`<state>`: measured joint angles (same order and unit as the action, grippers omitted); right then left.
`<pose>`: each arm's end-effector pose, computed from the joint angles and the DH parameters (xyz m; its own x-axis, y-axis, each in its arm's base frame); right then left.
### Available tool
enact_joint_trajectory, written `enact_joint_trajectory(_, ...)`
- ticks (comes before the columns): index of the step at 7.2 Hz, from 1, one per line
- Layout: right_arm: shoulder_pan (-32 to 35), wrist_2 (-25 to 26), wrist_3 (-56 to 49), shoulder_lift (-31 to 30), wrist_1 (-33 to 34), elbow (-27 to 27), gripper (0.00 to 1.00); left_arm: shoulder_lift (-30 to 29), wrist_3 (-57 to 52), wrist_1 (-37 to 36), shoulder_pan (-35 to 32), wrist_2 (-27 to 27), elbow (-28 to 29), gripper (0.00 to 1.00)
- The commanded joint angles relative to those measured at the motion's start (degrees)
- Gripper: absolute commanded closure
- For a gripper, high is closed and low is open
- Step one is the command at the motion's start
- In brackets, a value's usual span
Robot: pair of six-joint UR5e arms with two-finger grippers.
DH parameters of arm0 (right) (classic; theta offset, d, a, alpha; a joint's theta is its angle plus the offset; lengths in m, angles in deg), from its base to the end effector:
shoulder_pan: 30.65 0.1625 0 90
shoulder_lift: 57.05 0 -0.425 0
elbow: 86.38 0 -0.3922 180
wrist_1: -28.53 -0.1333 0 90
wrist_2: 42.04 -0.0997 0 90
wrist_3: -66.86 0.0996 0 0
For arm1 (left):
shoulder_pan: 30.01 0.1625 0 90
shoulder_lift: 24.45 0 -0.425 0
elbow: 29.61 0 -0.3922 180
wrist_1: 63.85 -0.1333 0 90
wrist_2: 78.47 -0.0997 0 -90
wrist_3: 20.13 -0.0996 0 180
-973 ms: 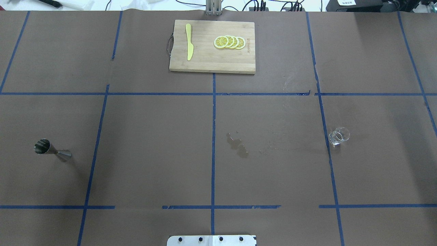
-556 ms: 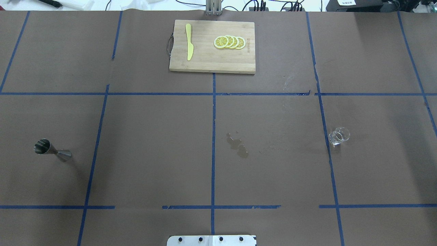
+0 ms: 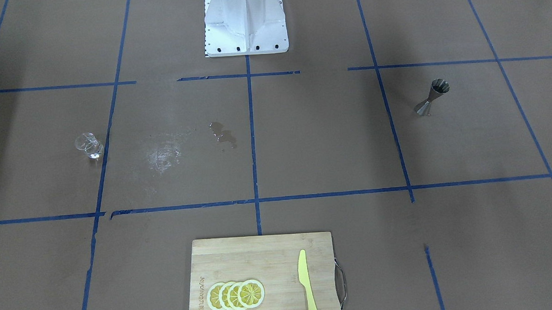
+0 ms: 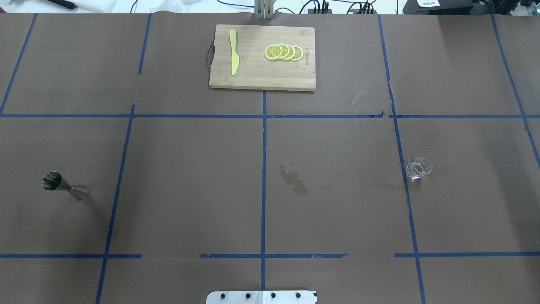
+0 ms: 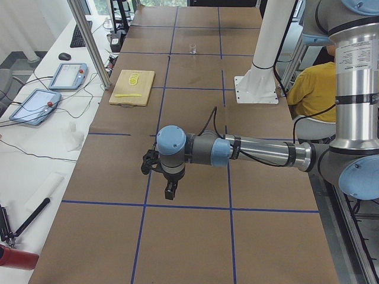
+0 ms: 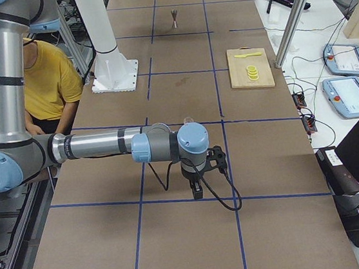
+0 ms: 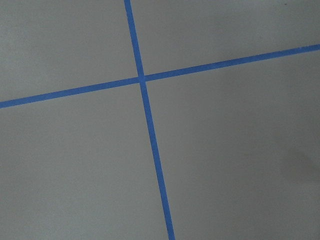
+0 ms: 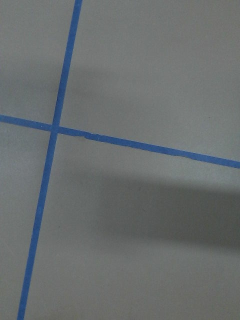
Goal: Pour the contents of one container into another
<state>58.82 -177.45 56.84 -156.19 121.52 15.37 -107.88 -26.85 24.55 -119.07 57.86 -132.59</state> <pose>0.0584 -0.4241 0.6348 0.6897 -0.1757 0.7024 0.1313 0.9844 0.1174 -0.0539 -0.4472 0.6011 0.6828 0.1881 -0.7060 -0.0969 0.9811 0.1676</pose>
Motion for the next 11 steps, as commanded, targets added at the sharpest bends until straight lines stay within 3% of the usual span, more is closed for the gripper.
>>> enact_joint_trajectory(1, 0.0, -0.7, 0.1, 0.0, 0.1, -0.8, 0.00, -1.0, -0.1, -0.2, -0.1, -4.5, 0.8, 0.00)
enact_joint_trajectory(8, 0.0, -1.9, 0.1, 0.1, -0.1, -1.6, 0.00, -0.2, -0.1, -3.2, -0.3, -4.8, 0.4, 0.00)
enact_joint_trajectory(11, 0.0, -1.8, 0.4, 0.3, -0.1, 0.6, 0.00, -0.2, -0.1, -3.2, -0.3, -4.8, 0.2, 0.00)
